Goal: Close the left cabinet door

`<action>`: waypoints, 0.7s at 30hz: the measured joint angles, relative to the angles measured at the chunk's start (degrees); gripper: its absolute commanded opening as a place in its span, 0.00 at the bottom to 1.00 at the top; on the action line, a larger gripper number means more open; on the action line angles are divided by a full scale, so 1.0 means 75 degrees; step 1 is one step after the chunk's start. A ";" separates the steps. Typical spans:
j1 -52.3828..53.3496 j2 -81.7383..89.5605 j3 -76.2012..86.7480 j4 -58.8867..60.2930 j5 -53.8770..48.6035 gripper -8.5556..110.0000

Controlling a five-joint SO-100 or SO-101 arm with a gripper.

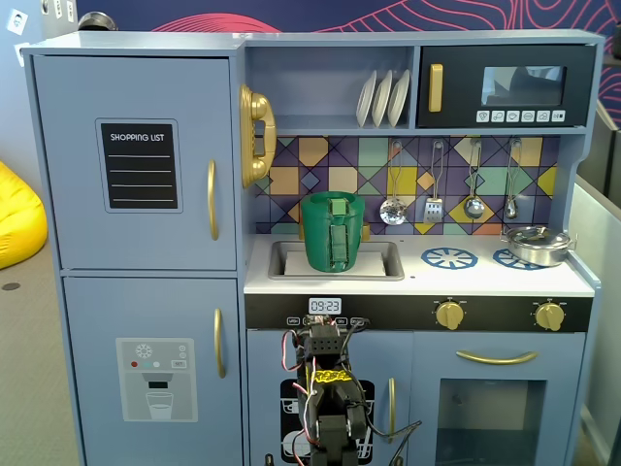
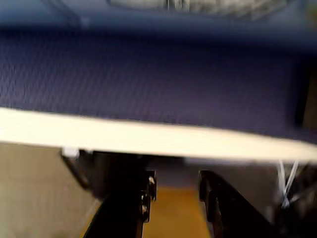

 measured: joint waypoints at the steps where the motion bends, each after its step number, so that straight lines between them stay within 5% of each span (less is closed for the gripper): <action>1: 0.0105 0.0023 0.0117 0.0082 0.0059 0.07; 21: 0.0680 0.0094 0.0328 0.0117 0.0668 0.09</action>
